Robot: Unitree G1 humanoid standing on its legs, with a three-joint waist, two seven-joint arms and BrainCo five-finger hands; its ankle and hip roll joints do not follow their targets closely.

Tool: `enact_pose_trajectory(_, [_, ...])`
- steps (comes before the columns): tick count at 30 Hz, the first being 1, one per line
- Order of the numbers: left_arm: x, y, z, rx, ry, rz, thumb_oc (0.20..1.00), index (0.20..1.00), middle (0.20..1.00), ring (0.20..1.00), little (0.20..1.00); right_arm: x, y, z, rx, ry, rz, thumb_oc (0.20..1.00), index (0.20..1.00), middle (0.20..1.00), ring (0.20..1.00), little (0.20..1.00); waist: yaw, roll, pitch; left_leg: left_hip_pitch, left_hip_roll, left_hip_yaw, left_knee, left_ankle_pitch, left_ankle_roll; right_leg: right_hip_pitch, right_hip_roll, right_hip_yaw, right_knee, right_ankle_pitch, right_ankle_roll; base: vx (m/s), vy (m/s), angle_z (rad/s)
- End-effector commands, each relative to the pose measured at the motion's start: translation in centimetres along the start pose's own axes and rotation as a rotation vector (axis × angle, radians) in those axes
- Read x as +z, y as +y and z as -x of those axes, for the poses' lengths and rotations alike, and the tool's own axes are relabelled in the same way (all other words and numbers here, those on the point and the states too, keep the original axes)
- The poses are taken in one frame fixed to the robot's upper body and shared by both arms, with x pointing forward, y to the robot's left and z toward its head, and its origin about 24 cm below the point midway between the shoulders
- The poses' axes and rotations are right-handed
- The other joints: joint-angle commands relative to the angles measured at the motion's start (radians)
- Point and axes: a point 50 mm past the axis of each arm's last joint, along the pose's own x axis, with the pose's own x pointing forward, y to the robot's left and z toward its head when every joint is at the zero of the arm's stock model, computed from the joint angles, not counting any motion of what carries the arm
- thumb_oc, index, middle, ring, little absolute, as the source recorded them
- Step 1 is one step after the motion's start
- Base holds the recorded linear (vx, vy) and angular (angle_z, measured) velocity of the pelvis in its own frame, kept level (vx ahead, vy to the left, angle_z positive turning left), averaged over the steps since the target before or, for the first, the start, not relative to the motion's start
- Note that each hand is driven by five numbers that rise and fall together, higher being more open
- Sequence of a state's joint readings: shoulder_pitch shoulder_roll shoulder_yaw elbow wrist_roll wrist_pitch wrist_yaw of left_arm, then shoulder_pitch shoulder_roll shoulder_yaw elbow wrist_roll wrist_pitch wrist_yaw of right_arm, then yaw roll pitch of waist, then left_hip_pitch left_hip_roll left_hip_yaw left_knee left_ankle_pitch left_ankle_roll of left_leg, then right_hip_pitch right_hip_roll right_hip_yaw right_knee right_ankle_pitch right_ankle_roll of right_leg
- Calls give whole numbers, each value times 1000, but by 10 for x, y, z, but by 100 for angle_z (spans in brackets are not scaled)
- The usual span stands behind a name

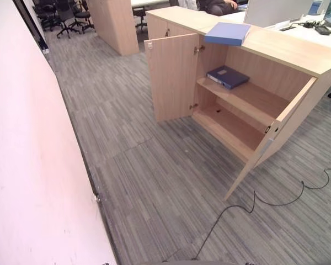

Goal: Put the empty folder in the office cabinet

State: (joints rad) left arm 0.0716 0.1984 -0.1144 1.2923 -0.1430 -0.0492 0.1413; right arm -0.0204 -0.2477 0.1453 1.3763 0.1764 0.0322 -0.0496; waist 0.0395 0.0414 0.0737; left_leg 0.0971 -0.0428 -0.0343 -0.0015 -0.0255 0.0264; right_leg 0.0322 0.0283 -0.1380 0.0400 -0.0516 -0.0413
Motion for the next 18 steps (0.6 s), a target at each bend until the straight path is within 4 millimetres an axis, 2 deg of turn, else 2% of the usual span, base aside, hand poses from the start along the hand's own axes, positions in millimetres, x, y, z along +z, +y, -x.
enact_pose_trajectory(1, [5,9,-2,32,-4,50,1000,1000,1000,1000,1000,8,-2,0,-19,0,-8,1000,1000,1000,1000,1000,2,-52,-7,38,-16,-89,-86,-39,-17,94,-56,-7,-127,46,112,0,0,0])
enact_pose_trajectory(18, [5,5,-2,12,-9,-28,1000,1000,1000,1000,1000,7,1,0,-9,1,13,1000,1000,1000,1000,1000,2,-52,-3,37,-14,-90,-86,-38,-19,95,-56,-11,-127,45,111,0,0,0])
